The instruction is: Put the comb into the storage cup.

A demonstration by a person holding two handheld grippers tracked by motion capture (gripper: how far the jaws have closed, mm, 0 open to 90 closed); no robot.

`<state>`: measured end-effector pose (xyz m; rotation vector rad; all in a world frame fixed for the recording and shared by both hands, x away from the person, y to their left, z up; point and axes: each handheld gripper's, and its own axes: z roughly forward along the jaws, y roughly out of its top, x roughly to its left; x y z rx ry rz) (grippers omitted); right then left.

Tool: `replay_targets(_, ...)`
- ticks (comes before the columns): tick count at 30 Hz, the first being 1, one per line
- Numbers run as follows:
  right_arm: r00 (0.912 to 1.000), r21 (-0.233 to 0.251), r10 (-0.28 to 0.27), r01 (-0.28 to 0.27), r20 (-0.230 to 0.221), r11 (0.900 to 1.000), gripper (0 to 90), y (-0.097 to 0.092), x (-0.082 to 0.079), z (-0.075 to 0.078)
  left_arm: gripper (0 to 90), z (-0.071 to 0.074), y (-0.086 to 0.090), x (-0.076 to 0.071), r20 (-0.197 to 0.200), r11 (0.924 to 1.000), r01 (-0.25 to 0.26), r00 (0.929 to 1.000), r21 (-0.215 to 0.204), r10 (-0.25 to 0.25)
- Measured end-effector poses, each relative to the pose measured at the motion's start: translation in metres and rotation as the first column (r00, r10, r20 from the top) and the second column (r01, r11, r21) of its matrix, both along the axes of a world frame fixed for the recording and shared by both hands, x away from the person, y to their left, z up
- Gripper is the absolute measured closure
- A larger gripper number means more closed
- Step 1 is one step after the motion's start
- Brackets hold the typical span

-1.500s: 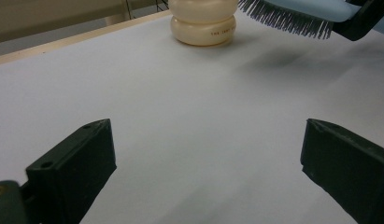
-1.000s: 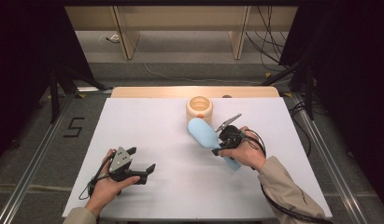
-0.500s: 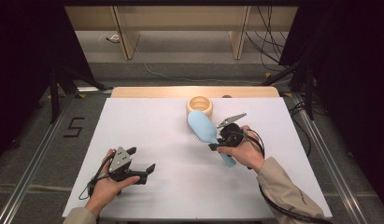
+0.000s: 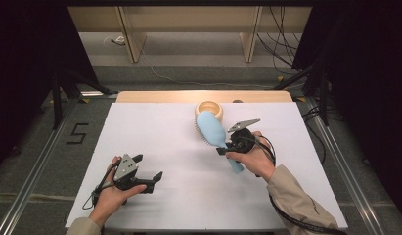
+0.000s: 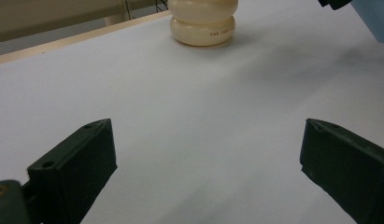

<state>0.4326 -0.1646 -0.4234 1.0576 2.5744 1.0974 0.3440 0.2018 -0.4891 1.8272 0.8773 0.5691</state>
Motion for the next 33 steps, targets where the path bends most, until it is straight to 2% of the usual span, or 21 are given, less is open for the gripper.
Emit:
replay_targets(12,0.9996,0.079,-0.019,0.017,0.02,0.9967,70.4,0.0037,-0.0009,-0.0004,3.2,0.0004,-0.0005,0.0,0.0,1.0,0.001,1.0,-0.002,-0.001)
replay_targets(24,0.9968,0.171,-0.048,0.037,0.064,0.9846,70.4,0.0063,-0.0017,-0.0027,3.6,0.0001,-0.0005,0.0006,-0.007,0.9998,0.001,1.0,-0.019,-0.001)
replay_targets(33,0.996,0.187,-0.055,0.041,0.07,0.9814,70.4,0.0067,-0.0018,-0.0059,3.6,0.0007,-0.0005,0.0004,-0.009,0.9997,0.0,1.0,-0.025,0.0)
